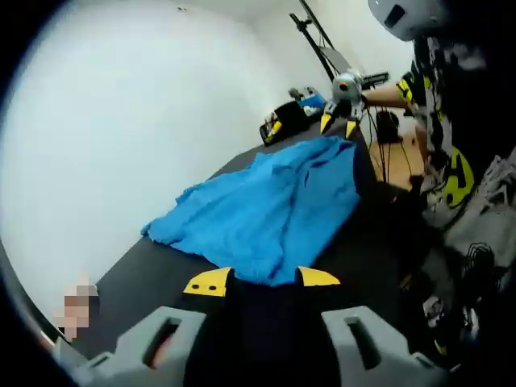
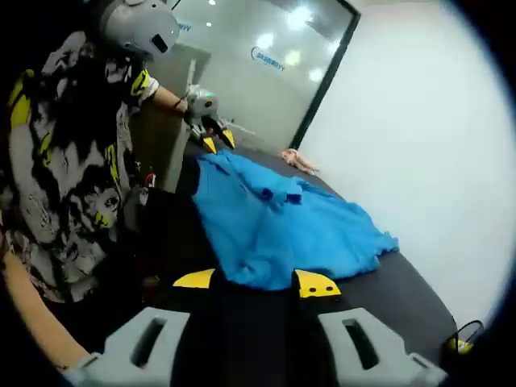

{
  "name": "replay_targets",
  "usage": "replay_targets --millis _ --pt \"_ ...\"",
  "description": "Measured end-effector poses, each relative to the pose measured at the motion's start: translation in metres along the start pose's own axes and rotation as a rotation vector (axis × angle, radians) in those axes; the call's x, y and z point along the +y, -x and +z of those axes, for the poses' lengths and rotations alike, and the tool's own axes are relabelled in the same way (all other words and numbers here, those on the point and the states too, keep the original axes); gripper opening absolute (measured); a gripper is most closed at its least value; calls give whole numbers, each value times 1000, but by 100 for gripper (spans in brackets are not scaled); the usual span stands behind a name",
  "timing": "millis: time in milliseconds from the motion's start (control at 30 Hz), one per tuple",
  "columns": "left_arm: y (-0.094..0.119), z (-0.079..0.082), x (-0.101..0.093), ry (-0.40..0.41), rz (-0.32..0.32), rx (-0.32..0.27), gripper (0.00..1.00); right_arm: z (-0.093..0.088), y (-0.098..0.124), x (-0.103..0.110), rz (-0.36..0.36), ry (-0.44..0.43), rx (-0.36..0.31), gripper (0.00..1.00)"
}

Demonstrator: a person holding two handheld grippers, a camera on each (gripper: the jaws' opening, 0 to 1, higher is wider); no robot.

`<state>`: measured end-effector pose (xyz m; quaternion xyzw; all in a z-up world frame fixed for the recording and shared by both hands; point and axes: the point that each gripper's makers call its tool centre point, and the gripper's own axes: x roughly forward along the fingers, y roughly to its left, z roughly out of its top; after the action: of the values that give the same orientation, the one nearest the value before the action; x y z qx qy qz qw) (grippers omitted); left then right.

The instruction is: Spread out the cloth and fold it

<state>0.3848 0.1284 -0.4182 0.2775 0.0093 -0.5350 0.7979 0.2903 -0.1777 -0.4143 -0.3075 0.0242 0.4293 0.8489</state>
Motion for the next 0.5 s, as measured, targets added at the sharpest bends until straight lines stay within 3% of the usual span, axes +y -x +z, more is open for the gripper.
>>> replay_targets --millis 167,300,400,467,500 --pt "-25 10 -1 -66 -43 -32 26 10 -24 -2 2 59 -21 32" --pt "-36 13 -16 -91 -74 -33 5 0 -31 1 -6 168 57 7" --pt "-33 11 -12 -94 -53 -20 3 3 -29 1 -15 131 35 6" --pt "-25 11 -13 -168 -47 4 3 8 -27 2 -17 112 33 6" --pt "-21 11 -18 -181 -76 18 4 9 -26 4 -14 106 32 6"
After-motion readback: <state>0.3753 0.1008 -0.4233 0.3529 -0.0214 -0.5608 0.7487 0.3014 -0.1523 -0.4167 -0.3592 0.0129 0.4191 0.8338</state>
